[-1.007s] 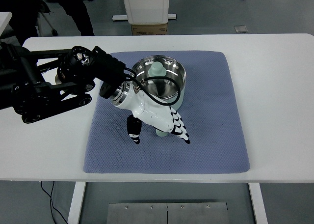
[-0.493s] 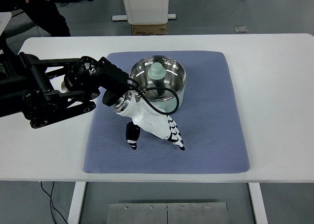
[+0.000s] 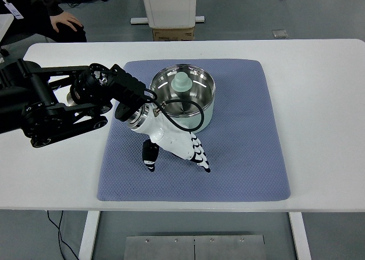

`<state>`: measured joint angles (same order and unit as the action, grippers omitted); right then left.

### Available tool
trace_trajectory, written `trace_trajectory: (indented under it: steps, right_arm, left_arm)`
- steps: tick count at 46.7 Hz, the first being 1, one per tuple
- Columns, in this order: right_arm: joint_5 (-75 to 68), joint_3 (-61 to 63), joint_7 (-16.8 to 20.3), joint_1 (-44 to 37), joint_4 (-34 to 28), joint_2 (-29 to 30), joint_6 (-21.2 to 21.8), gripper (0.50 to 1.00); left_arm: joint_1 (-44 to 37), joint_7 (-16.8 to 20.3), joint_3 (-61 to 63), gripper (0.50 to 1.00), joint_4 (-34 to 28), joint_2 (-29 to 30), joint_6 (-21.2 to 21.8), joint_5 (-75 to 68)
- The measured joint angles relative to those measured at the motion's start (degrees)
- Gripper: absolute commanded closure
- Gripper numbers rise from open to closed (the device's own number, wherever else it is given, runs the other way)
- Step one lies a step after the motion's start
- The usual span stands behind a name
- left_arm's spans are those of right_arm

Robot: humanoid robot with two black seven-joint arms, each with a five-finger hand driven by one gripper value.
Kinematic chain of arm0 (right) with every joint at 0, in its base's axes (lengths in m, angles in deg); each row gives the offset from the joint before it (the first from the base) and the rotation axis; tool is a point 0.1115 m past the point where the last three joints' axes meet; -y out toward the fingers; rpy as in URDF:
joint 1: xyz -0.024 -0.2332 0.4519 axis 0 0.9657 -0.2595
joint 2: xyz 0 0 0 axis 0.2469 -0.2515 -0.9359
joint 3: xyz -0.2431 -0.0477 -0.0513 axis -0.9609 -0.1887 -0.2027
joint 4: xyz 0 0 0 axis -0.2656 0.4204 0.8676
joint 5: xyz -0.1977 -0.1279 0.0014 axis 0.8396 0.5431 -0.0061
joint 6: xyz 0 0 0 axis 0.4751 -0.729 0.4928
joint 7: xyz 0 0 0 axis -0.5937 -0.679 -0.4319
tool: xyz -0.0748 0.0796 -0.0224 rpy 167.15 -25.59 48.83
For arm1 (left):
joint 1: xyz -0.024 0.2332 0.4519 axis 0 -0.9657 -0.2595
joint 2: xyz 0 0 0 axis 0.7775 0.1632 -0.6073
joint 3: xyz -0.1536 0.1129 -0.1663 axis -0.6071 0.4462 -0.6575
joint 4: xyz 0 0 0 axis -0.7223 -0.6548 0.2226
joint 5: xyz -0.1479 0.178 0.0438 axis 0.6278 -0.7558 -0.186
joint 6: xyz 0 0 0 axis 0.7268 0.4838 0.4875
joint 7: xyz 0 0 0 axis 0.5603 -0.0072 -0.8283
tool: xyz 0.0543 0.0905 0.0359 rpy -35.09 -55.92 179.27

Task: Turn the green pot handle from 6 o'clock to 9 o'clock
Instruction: 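Push the handle with the left hand, rotating the pot's handle sideways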

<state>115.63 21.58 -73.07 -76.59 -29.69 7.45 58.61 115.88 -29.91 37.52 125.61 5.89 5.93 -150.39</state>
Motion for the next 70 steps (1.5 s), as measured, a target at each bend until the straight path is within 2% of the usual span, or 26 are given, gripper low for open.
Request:
trace_trajectory:
  steps: [70]
  right_arm:
    - [0.00,-0.01,0.00,0.00,0.00,0.00,0.00,0.500]
  left_arm:
    - [1.51,0.28,2.87,0.500,0.39,10.55,-0.06,-0.47]
